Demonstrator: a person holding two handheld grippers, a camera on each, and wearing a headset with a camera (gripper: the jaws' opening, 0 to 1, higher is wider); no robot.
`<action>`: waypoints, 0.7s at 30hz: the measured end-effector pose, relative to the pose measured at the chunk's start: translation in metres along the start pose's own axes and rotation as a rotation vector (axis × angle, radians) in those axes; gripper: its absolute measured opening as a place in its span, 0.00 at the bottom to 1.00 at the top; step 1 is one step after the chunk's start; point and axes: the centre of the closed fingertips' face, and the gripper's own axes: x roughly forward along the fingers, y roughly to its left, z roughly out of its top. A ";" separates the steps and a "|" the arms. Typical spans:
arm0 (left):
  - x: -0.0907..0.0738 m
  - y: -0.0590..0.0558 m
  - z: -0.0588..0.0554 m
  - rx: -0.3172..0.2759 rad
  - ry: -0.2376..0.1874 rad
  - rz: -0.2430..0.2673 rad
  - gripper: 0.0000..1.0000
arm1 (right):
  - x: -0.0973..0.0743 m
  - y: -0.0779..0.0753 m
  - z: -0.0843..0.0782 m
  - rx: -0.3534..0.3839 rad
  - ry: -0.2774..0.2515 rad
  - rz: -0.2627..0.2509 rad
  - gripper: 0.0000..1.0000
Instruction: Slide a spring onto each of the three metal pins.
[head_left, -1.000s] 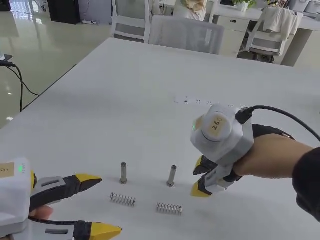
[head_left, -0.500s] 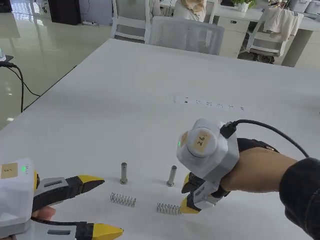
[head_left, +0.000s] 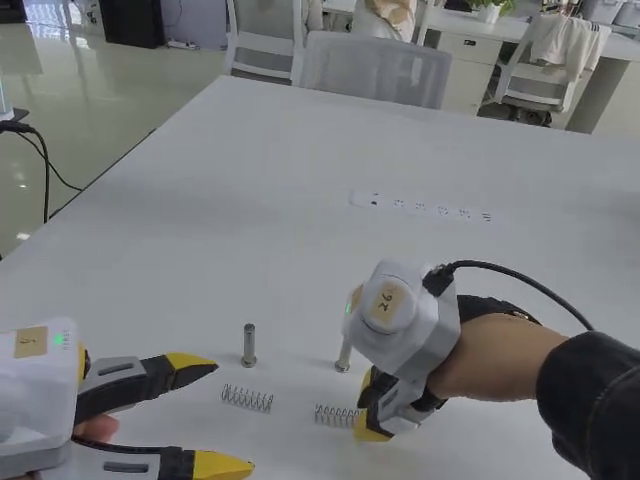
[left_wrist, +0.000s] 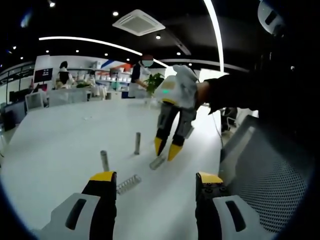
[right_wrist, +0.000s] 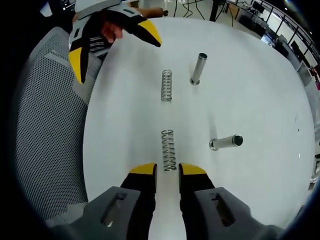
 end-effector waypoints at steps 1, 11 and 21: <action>0.000 0.000 0.000 0.000 0.001 -0.001 0.59 | 0.001 -0.001 -0.001 -0.002 0.004 -0.004 0.15; 0.002 -0.003 0.000 0.000 0.003 -0.011 0.58 | 0.004 -0.001 0.001 -0.013 0.011 -0.006 0.09; 0.005 -0.007 0.000 0.001 0.005 -0.028 0.56 | 0.003 0.000 0.002 -0.024 0.006 -0.023 0.08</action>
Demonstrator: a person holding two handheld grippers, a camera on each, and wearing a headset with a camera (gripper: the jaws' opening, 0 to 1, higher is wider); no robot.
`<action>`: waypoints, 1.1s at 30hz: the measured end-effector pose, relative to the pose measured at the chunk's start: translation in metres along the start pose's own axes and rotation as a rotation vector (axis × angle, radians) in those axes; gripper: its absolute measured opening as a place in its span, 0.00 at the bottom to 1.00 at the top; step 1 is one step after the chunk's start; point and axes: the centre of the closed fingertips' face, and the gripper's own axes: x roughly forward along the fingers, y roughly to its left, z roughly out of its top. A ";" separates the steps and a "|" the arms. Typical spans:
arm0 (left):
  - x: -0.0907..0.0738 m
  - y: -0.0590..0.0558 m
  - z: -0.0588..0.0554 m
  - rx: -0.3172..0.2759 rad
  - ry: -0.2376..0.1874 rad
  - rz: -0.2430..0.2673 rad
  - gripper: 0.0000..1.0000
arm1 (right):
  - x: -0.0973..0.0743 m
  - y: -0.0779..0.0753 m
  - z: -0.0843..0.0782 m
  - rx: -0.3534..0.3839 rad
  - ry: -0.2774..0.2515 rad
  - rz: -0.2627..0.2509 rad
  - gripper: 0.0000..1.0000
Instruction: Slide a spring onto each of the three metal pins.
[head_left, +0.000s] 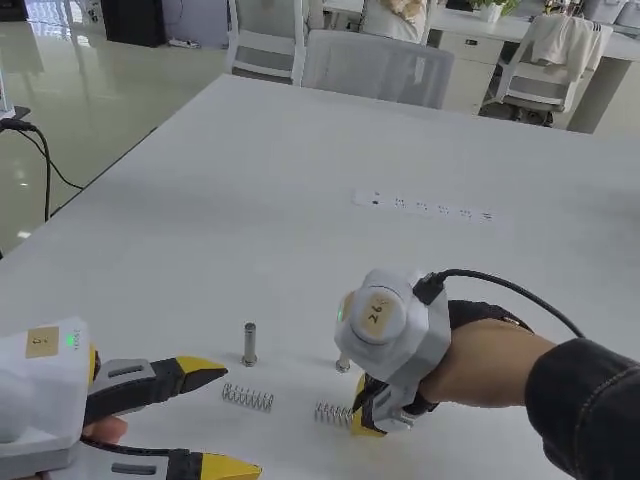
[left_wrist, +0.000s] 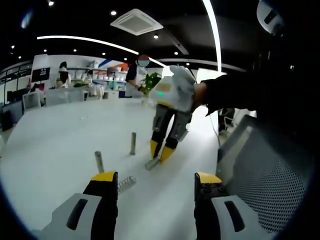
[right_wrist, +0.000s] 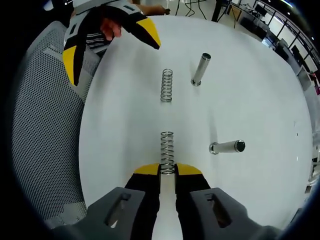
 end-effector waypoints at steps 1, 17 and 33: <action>0.000 -0.001 0.000 0.001 0.001 -0.002 0.56 | -0.001 0.001 0.000 0.001 -0.002 0.003 0.08; 0.008 -0.005 0.003 0.023 0.014 -0.039 0.49 | -0.031 0.020 0.030 -0.028 -0.068 0.038 0.08; 0.018 -0.015 0.012 0.087 0.021 -0.093 0.37 | -0.048 0.036 0.049 -0.111 -0.074 0.041 0.08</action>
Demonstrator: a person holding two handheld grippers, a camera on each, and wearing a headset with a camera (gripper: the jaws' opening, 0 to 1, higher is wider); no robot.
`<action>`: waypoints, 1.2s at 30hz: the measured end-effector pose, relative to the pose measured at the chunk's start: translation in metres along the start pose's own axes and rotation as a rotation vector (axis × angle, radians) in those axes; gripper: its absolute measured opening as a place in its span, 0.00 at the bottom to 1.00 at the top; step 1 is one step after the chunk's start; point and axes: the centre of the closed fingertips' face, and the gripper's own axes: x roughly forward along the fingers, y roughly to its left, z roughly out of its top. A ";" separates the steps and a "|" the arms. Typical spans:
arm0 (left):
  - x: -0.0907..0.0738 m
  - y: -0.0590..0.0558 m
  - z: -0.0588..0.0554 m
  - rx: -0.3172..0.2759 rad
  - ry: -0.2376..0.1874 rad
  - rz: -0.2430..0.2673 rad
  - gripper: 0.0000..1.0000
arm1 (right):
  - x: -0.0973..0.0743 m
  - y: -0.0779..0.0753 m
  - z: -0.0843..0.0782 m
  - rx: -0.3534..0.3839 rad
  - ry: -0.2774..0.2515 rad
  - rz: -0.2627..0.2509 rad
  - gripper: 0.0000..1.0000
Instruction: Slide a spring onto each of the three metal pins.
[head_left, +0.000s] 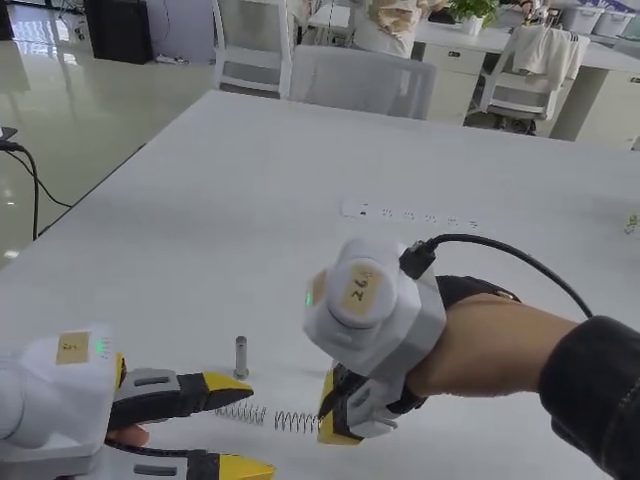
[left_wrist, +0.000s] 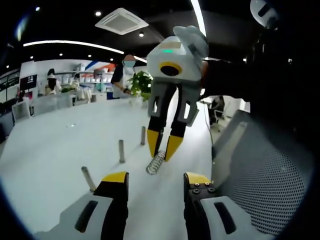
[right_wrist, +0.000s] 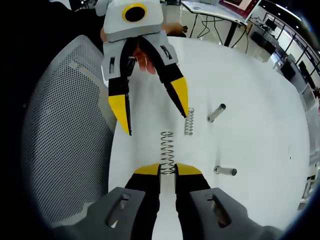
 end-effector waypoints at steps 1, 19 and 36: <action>0.001 -0.001 0.000 0.003 0.001 -0.004 0.36 | -0.001 0.001 0.001 -0.004 0.000 0.000 0.08; 0.007 -0.010 0.005 0.033 -0.007 -0.055 0.19 | -0.007 0.010 0.012 -0.066 -0.003 0.016 0.08; 0.009 -0.013 0.005 0.055 -0.007 -0.064 0.03 | -0.007 0.017 0.012 -0.131 -0.003 0.027 0.08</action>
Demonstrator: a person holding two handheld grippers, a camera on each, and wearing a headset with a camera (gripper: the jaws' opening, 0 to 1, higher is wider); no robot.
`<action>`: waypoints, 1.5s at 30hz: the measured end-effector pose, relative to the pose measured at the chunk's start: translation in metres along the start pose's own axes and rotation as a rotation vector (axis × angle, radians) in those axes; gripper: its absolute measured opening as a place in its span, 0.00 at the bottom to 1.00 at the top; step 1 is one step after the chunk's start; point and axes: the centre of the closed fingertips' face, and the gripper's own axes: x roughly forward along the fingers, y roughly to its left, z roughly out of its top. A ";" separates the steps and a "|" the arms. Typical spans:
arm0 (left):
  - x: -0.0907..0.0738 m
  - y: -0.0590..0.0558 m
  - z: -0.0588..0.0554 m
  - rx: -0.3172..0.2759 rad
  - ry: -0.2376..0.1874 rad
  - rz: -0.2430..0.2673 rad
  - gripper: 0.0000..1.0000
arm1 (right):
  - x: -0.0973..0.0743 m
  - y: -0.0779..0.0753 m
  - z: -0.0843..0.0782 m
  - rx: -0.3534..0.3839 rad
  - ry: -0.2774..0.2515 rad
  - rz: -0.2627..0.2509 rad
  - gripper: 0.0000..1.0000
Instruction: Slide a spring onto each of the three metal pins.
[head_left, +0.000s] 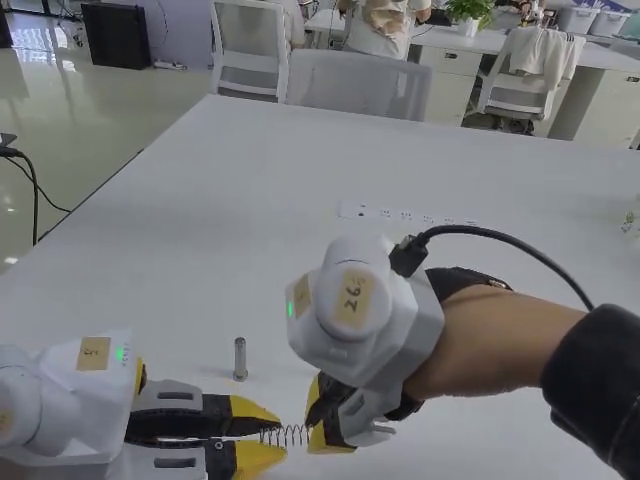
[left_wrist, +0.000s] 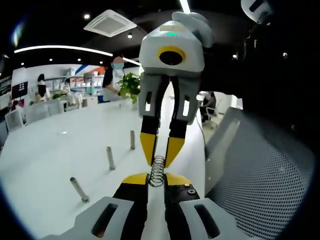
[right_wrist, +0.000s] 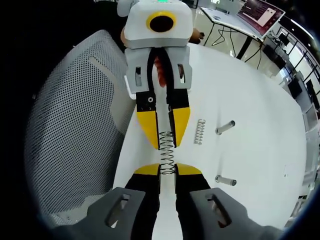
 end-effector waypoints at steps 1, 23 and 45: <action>0.000 -0.001 0.000 -0.001 0.000 -0.002 0.03 | 0.000 0.000 0.000 -0.003 0.000 0.000 0.08; 0.001 -0.005 0.011 -0.003 -0.037 -0.024 0.02 | 0.010 0.004 -0.011 0.039 -0.012 0.028 0.12; 0.001 -0.007 0.018 -0.006 -0.048 -0.022 0.03 | -0.003 0.001 -0.003 0.064 -0.044 0.009 0.09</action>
